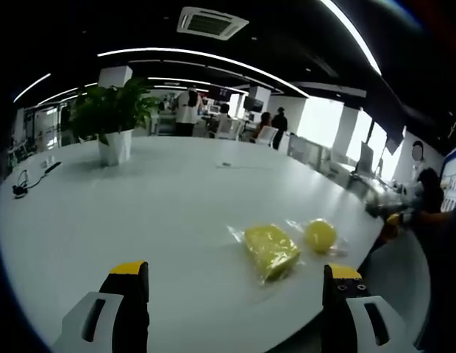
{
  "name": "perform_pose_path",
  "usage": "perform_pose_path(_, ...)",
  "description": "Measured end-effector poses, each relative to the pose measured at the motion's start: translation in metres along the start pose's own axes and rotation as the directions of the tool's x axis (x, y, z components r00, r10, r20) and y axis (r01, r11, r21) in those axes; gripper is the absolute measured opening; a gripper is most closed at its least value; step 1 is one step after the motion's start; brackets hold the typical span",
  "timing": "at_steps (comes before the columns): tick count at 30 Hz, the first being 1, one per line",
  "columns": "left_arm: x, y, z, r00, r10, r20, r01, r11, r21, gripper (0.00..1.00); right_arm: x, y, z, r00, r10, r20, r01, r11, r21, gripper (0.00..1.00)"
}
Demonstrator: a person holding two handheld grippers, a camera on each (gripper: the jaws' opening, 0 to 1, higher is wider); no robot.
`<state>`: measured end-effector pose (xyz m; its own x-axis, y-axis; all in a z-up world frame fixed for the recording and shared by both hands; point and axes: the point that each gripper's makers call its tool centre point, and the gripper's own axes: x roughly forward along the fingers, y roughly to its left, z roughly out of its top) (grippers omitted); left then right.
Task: Compare the silicone blocks by pressing each to a similar depth, holding the contact briefly, and releasing to observe deformation and rebound differences across the visible hardness samples.
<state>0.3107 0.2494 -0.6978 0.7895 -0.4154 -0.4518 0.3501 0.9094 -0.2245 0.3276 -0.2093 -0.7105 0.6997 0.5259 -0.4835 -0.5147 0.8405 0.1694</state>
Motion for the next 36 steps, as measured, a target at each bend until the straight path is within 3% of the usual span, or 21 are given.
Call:
perform_pose_path(17,0.001,0.000,-0.003,1.000,-0.012,0.002,0.012,0.999,-0.037,1.00,-0.002,0.001,0.000,1.000,-0.001,-0.004,0.001,1.000,0.001,0.96)
perform_pose_path(36,0.010,0.003,0.010,0.999,-0.042,0.002,0.042,0.997,-0.070,0.99,0.003,-0.001,-0.003,1.000,0.006,-0.011,-0.006,1.000,0.012,0.96)
